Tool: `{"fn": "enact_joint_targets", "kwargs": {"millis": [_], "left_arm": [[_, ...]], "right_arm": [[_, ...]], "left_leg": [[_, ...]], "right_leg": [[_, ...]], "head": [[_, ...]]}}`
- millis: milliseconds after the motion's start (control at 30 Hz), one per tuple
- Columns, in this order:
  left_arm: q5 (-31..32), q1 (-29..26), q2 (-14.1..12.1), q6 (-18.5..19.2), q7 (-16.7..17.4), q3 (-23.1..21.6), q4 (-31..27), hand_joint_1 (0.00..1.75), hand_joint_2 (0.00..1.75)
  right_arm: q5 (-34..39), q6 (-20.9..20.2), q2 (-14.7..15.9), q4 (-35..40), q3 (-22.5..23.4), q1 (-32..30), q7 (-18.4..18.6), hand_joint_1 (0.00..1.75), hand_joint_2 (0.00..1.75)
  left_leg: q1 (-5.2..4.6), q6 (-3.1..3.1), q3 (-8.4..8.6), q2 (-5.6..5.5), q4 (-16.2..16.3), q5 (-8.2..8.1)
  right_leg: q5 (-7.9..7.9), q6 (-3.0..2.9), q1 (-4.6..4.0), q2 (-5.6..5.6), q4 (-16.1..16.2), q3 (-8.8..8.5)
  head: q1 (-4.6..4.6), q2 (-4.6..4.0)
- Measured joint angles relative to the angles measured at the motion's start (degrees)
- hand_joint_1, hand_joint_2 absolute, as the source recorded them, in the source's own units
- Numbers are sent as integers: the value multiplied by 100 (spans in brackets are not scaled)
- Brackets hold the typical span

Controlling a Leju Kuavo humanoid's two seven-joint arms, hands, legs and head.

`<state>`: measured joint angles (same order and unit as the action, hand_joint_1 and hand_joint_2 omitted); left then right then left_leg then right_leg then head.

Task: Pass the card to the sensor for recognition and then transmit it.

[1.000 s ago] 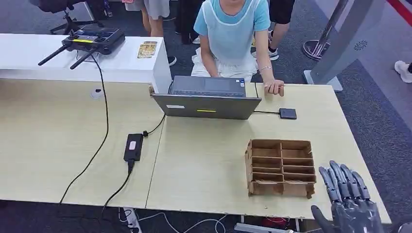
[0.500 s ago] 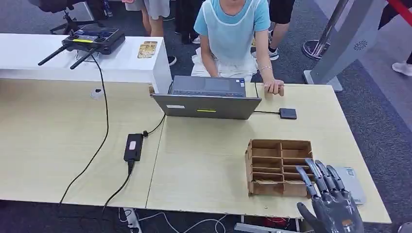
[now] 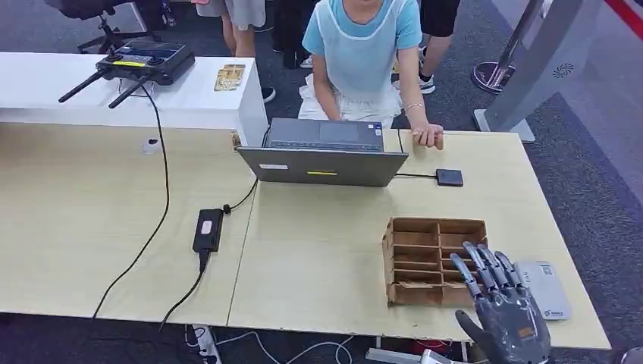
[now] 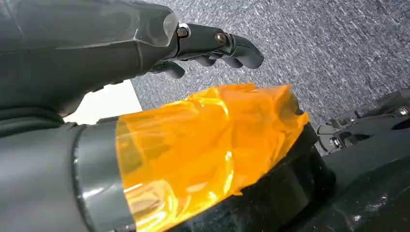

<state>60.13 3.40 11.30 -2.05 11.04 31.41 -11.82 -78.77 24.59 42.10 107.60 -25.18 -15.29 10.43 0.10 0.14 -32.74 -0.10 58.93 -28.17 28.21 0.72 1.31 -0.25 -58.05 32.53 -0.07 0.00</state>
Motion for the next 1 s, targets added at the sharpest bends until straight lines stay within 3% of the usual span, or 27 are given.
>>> {"fn": "enact_joint_targets", "kwargs": {"millis": [400,633,667,700,800,867,933,1000], "left_arm": [[179,1,4,46,0,-96,2,0,0],[339,6,11,111,-20,-201,0,0,0],[380,8,11,142,-26,-223,0,0,0],[420,11,11,160,-42,-258,0,0,0],[494,13,15,203,-52,-341,0,0,0],[542,15,20,210,-63,-387,0,0,0],[588,17,24,227,-68,-415,0,0,0],[636,17,31,258,-70,-485,0,0,0]], "right_arm": [[201,-87,-74,-223,-51,140,-157,0,175],[297,-131,-186,-467,-66,291,-284,16,175],[321,-149,-216,-518,-66,322,-324,23,175],[323,-173,-249,-584,-68,348,-334,40,175],[325,-205,-359,-771,-79,440,-393,138,175],[352,-205,-415,-887,-79,498,-431,129,175],[383,-203,-463,-968,-79,545,-437,54,175],[402,-203,-503,-1047,-79,596,-479,35,175]], "left_leg": [[0,0,0,1,0,0],[0,0,-1,0,0,0],[0,0,0,1,0,0],[0,0,0,0,0,0],[0,0,-1,0,0,0],[0,0,0,0,0,0],[0,0,-1,0,0,0],[0,0,-1,0,0,1]], "right_leg": [[0,0,0,0,0,-1],[0,0,0,1,0,-1],[0,0,0,1,0,-1],[0,0,0,1,0,0],[0,0,0,0,-1,-1],[0,0,0,0,-1,-1],[0,0,0,0,-1,-1],[0,0,0,0,-1,-1]], "head": [[0,0],[-2,0],[-4,0],[-2,2],[0,2],[0,0],[0,0],[-2,2]]}}
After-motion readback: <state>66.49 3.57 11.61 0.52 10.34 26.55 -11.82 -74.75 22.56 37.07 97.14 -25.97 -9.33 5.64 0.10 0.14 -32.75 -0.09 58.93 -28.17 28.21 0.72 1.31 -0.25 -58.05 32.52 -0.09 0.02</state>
